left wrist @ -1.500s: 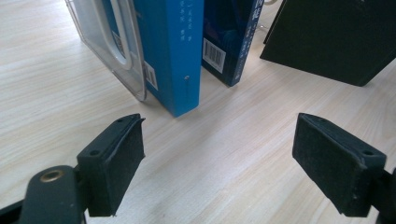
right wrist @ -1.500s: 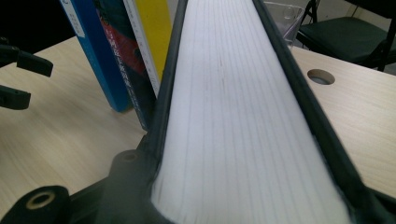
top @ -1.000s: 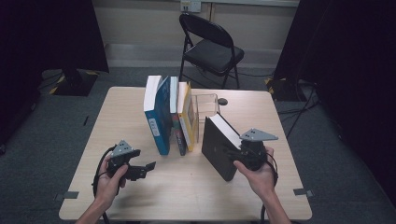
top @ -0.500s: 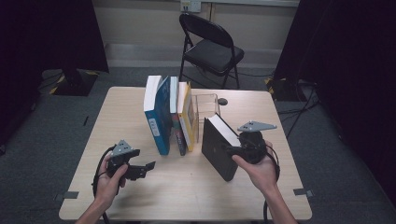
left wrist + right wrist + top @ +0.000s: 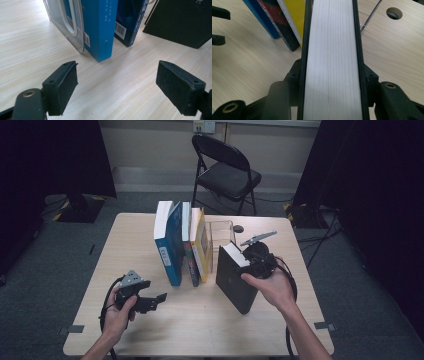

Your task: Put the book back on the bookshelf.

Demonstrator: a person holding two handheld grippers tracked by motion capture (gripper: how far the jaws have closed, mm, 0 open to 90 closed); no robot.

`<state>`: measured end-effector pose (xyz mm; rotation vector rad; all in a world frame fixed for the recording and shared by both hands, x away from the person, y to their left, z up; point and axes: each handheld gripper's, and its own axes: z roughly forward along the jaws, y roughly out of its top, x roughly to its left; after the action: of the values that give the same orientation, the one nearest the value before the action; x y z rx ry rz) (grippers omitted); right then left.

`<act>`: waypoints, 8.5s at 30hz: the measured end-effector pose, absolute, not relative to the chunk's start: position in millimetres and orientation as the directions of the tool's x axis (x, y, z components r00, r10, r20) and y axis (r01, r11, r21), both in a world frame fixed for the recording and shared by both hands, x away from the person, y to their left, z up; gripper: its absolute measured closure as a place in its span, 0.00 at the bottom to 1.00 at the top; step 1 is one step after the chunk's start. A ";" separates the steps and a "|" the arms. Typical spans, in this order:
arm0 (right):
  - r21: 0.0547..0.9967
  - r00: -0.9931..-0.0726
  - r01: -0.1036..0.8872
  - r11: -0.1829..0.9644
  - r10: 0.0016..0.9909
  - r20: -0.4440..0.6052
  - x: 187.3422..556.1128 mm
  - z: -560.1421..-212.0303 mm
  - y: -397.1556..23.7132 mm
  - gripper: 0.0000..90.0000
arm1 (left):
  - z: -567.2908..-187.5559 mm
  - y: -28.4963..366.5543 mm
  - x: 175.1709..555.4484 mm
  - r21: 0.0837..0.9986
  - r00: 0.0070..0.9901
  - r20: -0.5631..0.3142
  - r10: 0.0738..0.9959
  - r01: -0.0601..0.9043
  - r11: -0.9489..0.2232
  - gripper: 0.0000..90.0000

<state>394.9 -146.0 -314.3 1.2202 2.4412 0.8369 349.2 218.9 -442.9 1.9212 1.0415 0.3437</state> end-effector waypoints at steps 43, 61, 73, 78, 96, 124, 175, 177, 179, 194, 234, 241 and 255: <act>0.256 -0.572 0.786 0.562 0.819 -0.041 430.1 -318.0 -109.9 0.59 | -443.7 220.5 348.9 0.817 0.589 -0.168 0.791 0.532 -0.222 0.20; 0.289 -0.517 0.815 0.502 0.856 -0.026 447.4 -306.2 -101.6 0.59 | -444.3 221.0 348.7 0.814 0.586 -0.166 0.793 0.536 -0.226 0.21; 0.293 -0.459 0.845 0.448 0.888 -0.031 464.8 -308.8 -99.6 0.59 | -446.3 219.1 349.1 0.809 0.592 -0.172 0.787 0.541 -0.230 0.21; 0.294 -0.445 0.851 0.435 0.895 -0.036 470.4 -308.9 -97.4 0.59 | -446.4 219.9 349.1 0.810 0.588 -0.180 0.789 0.544 -0.221 0.21; 0.308 -0.395 0.869 0.387 0.918 -0.039 491.4 -308.5 -85.8 0.59 | -447.4 224.6 351.3 0.806 0.555 -0.193 0.809 0.560 -0.192 0.21; 0.279 -0.370 0.888 0.367 0.928 -0.042 531.2 -310.9 -69.6 0.59 | -448.5 225.7 350.9 0.803 0.563 -0.197 0.803 0.562 -0.197 0.22; 0.491 -0.378 0.805 0.332 0.926 -0.006 513.3 -313.7 -78.2 0.47 | -448.9 222.0 348.9 0.795 0.571 -0.182 0.800 0.564 -0.222 0.22; 0.515 -0.382 0.796 0.317 0.924 0.022 508.3 -315.8 -82.6 0.47 | -448.8 221.5 348.7 0.796 0.571 -0.183 0.800 0.564 -0.220 0.22; 0.541 -0.389 0.781 0.313 0.921 0.028 500.9 -318.2 -86.9 0.48 | -448.8 221.3 348.6 0.797 0.570 -0.183 0.801 0.562 -0.219 0.22; 0.670 -0.394 0.711 0.215 0.910 0.126 471.7 -344.7 -104.5 0.48 | -450.3 222.1 351.8 0.793 0.554 -0.189 0.811 0.574 -0.207 0.22; 0.759 -0.418 0.632 0.157 0.894 0.163 454.3 -364.9 -98.5 0.46 | -448.1 229.0 347.7 0.803 0.544 -0.189 0.817 0.565 -0.191 0.22; 0.753 -0.412 0.639 0.155 0.896 0.166 445.3 -364.4 -95.4 0.45 | -447.2 229.7 346.5 0.805 0.546 -0.186 0.817 0.561 -0.192 0.22; 0.772 -0.466 0.608 0.184 0.870 0.160 438.0 -367.6 -101.5 0.44 | -447.8 229.6 346.0 0.802 0.546 -0.182 0.818 0.563 -0.198 0.22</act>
<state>438.0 -101.5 -367.6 1.4032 2.1490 1.1670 346.0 229.6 -447.8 1.8871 1.1272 0.3575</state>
